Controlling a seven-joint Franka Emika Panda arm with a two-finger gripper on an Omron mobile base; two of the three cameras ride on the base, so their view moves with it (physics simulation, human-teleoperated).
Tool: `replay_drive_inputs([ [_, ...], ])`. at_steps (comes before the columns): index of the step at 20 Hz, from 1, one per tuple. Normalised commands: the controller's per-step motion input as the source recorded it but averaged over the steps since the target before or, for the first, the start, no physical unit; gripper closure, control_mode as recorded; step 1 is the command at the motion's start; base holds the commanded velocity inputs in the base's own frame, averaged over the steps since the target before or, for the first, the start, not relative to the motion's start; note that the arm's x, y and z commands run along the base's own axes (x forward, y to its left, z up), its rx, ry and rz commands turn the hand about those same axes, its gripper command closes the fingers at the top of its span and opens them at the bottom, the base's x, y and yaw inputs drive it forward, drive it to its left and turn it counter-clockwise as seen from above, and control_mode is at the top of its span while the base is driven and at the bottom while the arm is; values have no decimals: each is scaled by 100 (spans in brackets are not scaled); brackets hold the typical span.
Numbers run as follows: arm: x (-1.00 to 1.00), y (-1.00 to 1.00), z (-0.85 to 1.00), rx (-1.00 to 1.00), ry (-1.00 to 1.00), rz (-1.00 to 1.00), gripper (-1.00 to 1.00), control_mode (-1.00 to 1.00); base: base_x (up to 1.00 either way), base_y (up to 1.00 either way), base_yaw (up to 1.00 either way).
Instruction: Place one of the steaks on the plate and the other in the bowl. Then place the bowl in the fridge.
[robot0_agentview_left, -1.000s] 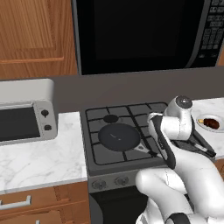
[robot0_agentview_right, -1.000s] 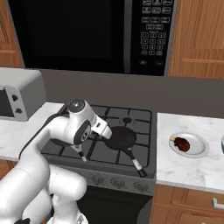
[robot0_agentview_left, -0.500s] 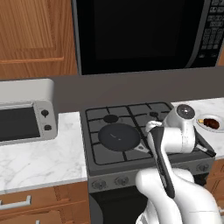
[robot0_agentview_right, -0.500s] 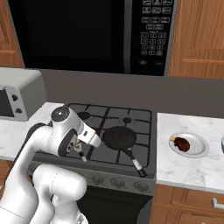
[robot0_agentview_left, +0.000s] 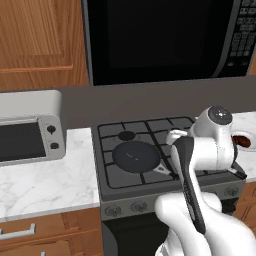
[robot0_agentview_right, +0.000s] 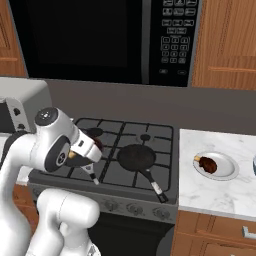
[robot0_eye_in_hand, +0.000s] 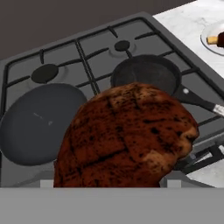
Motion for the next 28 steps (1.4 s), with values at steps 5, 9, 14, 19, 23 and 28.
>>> replay_drive_inputs([
  [5,-62,19,3,0,-15,5,100,-100,0,0,0],
  [9,-33,9,4,0,-17,17,100,-100,0,0,0],
  [14,0,0,0,0,0,0,100,100,-55,-1,17],
  [19,0,0,0,0,0,0,100,100,-98,-22,-6],
  [23,0,0,0,0,0,0,100,100,-68,-89,-20],
  [28,0,0,0,0,0,0,100,100,4,-100,-9],
])
